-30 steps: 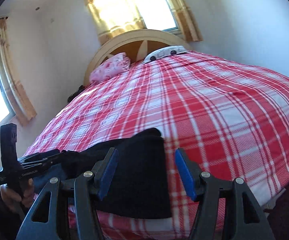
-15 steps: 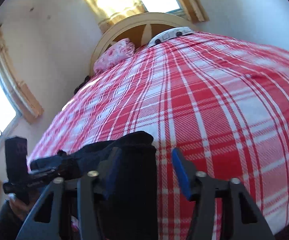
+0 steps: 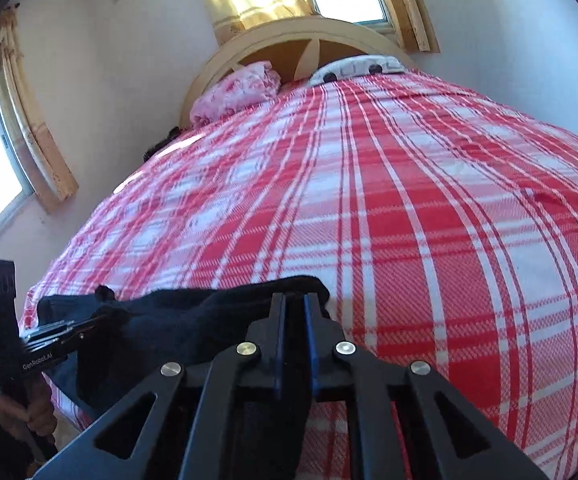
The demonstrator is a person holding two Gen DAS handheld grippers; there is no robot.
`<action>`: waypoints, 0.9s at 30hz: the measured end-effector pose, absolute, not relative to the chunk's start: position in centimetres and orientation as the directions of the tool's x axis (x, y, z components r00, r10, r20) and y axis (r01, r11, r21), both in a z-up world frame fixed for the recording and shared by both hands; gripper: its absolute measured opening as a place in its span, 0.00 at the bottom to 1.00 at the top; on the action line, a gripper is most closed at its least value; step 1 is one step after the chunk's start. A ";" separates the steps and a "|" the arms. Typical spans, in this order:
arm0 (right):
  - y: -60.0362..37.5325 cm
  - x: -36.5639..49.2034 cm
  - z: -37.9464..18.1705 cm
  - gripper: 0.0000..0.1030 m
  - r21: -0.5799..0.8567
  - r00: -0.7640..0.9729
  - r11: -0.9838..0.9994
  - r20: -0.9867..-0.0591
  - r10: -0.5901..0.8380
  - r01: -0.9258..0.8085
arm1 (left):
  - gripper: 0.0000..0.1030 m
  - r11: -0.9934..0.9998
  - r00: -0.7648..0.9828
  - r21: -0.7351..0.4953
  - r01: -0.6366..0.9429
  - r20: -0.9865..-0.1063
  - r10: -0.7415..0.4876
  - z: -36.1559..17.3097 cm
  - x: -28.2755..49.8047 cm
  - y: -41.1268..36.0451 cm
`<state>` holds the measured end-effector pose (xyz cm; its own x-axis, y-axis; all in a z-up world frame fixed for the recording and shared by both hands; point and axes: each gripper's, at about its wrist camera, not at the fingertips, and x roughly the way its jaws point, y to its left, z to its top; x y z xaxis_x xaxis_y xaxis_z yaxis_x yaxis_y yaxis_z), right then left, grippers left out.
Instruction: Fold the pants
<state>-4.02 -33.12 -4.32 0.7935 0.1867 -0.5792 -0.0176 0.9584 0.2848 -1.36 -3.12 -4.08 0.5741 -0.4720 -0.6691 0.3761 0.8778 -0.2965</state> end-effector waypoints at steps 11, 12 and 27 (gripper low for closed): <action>-30.8 -2.5 -5.8 0.17 0.095 0.803 0.995 -0.589 0.089 -0.040 | 0.17 0.919 0.609 -0.159 0.362 -0.706 -0.362 -5.0 -1.3 -3.1; -31.4 -3.2 -5.6 0.21 0.111 0.800 0.993 -0.592 0.100 -0.042 | 0.20 0.916 0.614 -0.164 0.367 -0.697 -0.371 -4.5 -1.5 -2.7; -29.8 -11.3 -4.9 0.32 0.165 0.790 0.982 -0.588 0.174 -0.094 | 0.51 0.897 0.674 -0.002 0.441 -0.659 -0.333 -3.5 -3.6 -6.2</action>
<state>-11.32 -29.80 -4.95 0.7896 0.1744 -0.5884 -0.0940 0.9818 0.1648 -3.60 -6.20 -3.50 0.6744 -0.3333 -0.6588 0.4413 0.8974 -0.0023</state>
